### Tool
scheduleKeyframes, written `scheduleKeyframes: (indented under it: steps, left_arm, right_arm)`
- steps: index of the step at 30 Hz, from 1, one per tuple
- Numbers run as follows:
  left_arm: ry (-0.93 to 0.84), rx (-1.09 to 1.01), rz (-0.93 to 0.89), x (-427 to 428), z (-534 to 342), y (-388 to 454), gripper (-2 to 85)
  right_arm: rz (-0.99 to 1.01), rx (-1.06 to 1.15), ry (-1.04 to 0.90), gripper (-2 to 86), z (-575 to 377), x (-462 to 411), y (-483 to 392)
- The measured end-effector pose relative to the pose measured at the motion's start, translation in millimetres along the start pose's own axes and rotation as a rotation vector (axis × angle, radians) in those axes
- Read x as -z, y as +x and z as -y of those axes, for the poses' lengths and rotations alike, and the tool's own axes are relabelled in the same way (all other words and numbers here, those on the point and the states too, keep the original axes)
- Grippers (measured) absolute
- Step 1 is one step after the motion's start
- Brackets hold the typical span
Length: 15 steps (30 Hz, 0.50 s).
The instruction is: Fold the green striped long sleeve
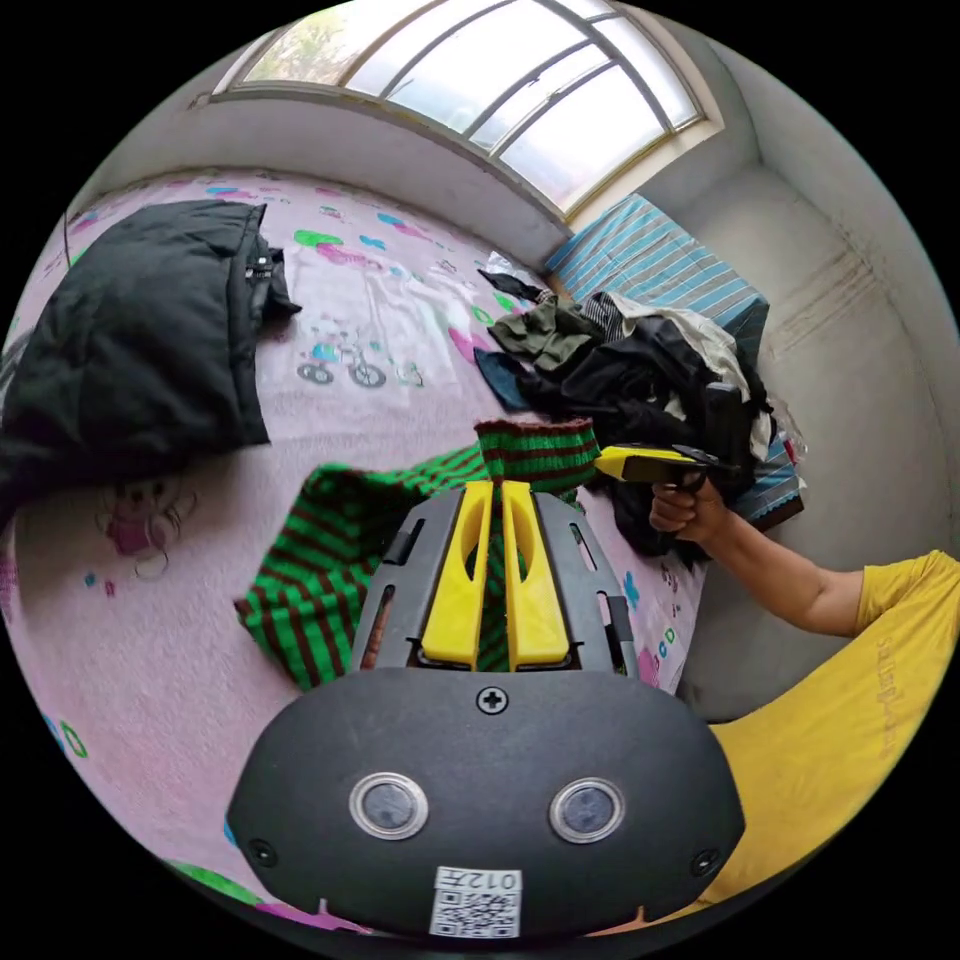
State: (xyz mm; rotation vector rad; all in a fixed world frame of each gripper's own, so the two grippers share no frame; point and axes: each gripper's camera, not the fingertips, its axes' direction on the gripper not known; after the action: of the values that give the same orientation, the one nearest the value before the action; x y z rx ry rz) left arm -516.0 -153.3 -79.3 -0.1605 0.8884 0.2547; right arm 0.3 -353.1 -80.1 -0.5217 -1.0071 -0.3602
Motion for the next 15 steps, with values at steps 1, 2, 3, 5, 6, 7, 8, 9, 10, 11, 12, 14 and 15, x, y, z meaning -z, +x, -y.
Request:
scheduleKeyframes:
  steps: [1, 2, 3, 5, 6, 7, 8, 9, 10, 11, 12, 14, 15]
  left_arm:
    - [-0.026, 0.024, 0.013, -6, -15, 0, 0.0]
    - [-0.038, 0.030, 0.024, -9, -22, 0, 0.1]
    - [-0.054, 0.045, 0.067, -14, -34, -1, 0.1]
    - [-0.071, 0.069, 0.116, -20, -49, -3, 0.1]
    - [-0.088, 0.082, 0.145, -23, -57, -4, 0.2]
    - [-0.112, 0.091, 0.174, -25, -64, -4, 0.2]
    - [-0.123, 0.094, 0.191, -26, -68, -3, 0.2]
    - [-0.139, 0.100, 0.206, -26, -77, -3, 0.2]
    - [-0.157, 0.094, 0.187, -27, -86, -2, 0.2]
    - [-0.166, 0.090, 0.178, -27, -90, -2, 0.2]
    - [-0.169, 0.091, 0.183, -24, -98, -1, 0.2]
    - [-0.132, 0.102, 0.186, -14, -107, -2, 0.3]
    - [-0.094, 0.124, 0.180, -5, -112, -4, 0.5]
  right_arm:
    - [-0.009, -0.010, -0.005, 0.4, -7, -4, -1]
    - [-0.050, -0.027, -0.016, 0.4, -20, -13, -2]
    - [-0.094, -0.040, -0.026, 0.4, -32, -23, -3]
    - [-0.153, -0.036, -0.059, 0.4, -46, -36, -6]
    - [-0.209, -0.031, -0.092, 0.3, -54, -45, -9]
    - [-0.229, -0.027, -0.106, 0.3, -58, -49, -10]
    - [-0.248, -0.022, -0.131, 0.2, -65, -54, -11]
    - [-0.261, -0.030, -0.159, 0.2, -71, -59, -10]
    - [-0.272, -0.036, -0.168, 0.2, -73, -60, -8]
    - [-0.287, -0.051, -0.171, 0.3, -78, -59, -4]
    - [-0.286, -0.085, -0.162, 0.5, -80, -56, 3]
    - [-0.253, -0.146, -0.133, 0.9, -79, -47, 13]
    - [-0.221, -0.197, -0.106, 1.4, -78, -41, 21]
